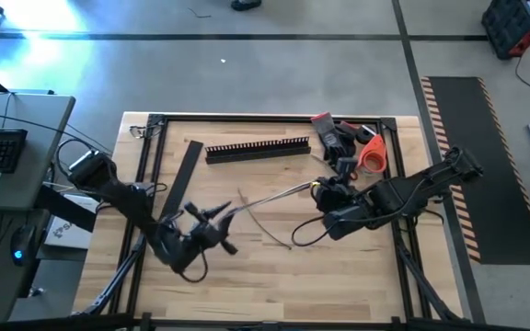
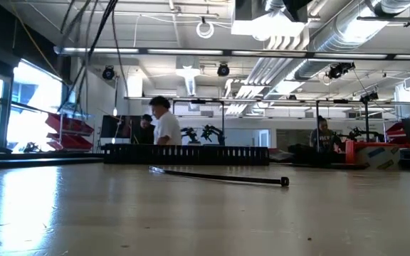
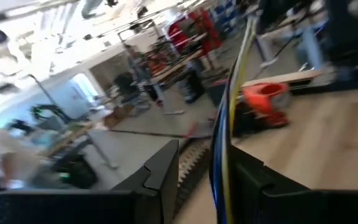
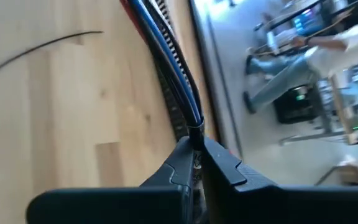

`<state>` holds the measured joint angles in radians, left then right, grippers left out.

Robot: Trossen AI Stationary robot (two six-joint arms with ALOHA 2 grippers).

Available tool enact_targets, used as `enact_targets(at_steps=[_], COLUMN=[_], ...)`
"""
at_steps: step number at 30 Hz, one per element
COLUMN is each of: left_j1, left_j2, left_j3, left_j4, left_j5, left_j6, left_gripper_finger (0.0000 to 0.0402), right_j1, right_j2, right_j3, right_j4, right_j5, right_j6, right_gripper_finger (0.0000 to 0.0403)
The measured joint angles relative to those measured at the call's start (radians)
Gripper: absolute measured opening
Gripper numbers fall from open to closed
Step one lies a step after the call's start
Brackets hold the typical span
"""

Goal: Ziptie cables
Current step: Wrap the cables together using a black zip tie

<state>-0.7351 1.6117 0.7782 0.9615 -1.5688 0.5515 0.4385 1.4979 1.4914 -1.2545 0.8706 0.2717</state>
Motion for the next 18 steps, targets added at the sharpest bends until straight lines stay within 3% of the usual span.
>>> enact_targets(at_steps=[7,18], left_j1=[-0.068,-0.079], left_j2=[0.124,0.154], left_j3=[-0.081,-0.080], left_j4=[-0.030,-0.046], left_j5=[-0.004,-0.003], left_j6=[-0.317,-0.382], left_gripper_finger=[0.0087,0.0087], right_j1=[0.000,-0.020], right_j2=[0.028,0.179], right_j3=[0.000,0.000], right_j4=[0.005,-0.046], right_j5=[-0.100,-0.122], right_j6=[0.036,0.037], right_gripper_finger=[0.0000,0.0000])
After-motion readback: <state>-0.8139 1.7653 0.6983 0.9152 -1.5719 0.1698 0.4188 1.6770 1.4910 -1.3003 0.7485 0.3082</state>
